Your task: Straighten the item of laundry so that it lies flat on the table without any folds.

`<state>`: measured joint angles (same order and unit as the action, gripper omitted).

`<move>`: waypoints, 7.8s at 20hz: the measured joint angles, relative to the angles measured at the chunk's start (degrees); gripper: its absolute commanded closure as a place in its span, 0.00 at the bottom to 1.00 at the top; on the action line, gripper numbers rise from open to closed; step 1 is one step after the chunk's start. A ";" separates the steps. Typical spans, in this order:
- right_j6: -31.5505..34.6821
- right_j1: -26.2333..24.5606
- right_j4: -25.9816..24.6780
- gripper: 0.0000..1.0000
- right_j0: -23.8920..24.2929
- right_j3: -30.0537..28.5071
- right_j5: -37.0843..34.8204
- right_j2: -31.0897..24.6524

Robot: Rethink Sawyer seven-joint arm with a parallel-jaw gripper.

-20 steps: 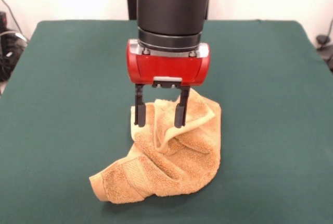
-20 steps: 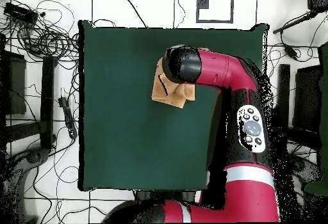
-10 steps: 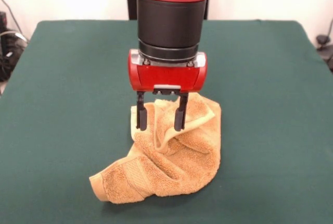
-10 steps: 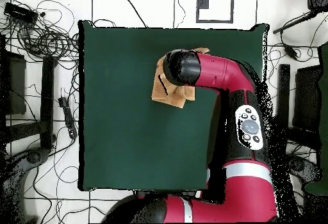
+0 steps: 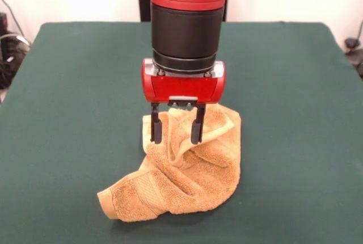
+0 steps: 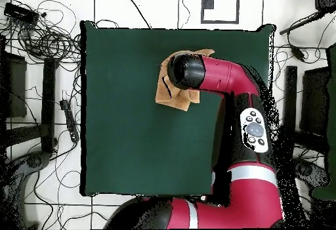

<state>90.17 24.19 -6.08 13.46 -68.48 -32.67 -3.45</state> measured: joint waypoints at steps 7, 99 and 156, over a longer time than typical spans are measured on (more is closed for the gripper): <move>0.00 0.03 0.23 0.00 0.41 -0.69 0.00 0.00; 0.00 -4.01 -1.19 0.00 3.32 -2.86 3.19 0.18; 0.01 -2.81 2.40 0.00 -16.25 -7.54 10.71 13.91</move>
<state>90.18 21.37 -3.68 -2.79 -76.02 -21.96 10.45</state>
